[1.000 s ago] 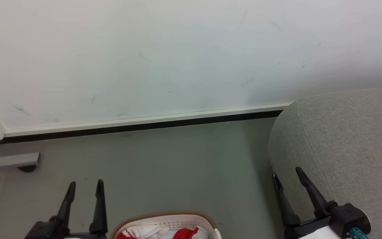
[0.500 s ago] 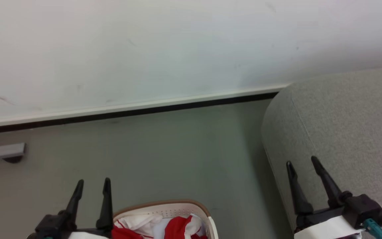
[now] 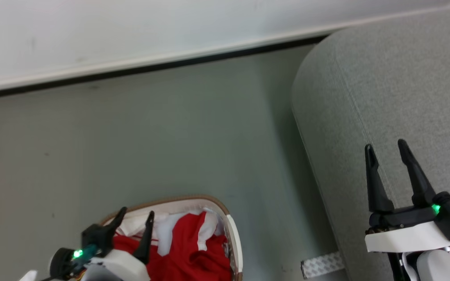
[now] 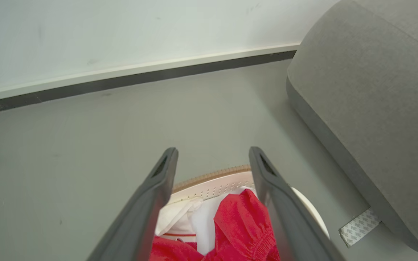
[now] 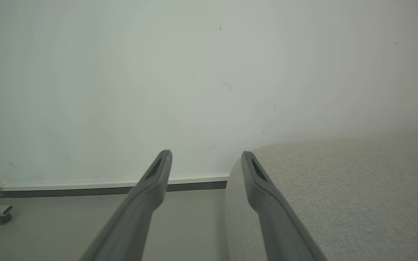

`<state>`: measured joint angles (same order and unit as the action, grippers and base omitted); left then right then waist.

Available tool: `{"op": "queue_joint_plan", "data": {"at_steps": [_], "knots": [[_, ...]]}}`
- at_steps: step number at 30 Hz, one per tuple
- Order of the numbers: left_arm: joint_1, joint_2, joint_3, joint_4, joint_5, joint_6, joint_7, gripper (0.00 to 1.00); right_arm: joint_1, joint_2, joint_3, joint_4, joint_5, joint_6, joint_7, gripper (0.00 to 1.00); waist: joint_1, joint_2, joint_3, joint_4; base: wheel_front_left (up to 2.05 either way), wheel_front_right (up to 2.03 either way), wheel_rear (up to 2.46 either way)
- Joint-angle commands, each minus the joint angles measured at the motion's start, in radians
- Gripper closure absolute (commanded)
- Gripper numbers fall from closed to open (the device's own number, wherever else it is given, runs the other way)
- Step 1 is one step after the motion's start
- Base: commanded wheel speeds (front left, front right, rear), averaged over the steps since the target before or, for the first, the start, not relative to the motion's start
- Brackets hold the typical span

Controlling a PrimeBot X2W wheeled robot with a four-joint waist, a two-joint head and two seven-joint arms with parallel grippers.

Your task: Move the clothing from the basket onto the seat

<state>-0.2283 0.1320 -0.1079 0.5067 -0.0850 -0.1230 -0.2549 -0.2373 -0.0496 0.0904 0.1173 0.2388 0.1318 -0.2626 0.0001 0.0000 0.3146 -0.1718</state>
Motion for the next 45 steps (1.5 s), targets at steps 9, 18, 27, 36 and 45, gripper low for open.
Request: {"op": "queue_joint_plan", "data": {"at_steps": [9,18,27,36,45], "knots": [[-0.18,0.075,-0.341,0.161,-0.173,-0.006,0.092,0.0,-0.074,-0.002,-0.025,-0.045,0.021,-0.002,-0.003,0.0,-0.0001,0.0,0.193,-0.056,0.0,0.0,0.0],[-0.325,0.154,-0.531,0.237,-0.336,-0.007,0.209,0.0,-0.124,-0.002,0.011,-0.071,0.058,-0.002,-0.003,0.0,-0.0001,0.0,0.324,-0.113,0.0,0.0,0.0],[-0.472,0.224,-0.71,0.299,-0.436,-0.007,0.359,0.0,-0.156,-0.001,0.06,-0.096,0.098,-0.002,-0.003,0.0,-0.0001,0.0,0.473,-0.165,0.0,0.0,0.0],[-0.588,0.24,-0.828,0.402,-0.505,-0.007,0.432,0.0,-0.194,-0.002,0.086,-0.097,0.123,-0.002,-0.003,0.0,-0.0001,0.0,0.553,-0.187,0.0,0.0,0.0],[-0.574,0.226,-0.923,0.446,-0.598,-0.007,0.401,1.0,-0.189,-0.002,0.096,-0.079,0.128,-0.002,-0.003,0.0,-0.0001,0.0,0.489,-0.197,0.0,0.0,0.0]]}}
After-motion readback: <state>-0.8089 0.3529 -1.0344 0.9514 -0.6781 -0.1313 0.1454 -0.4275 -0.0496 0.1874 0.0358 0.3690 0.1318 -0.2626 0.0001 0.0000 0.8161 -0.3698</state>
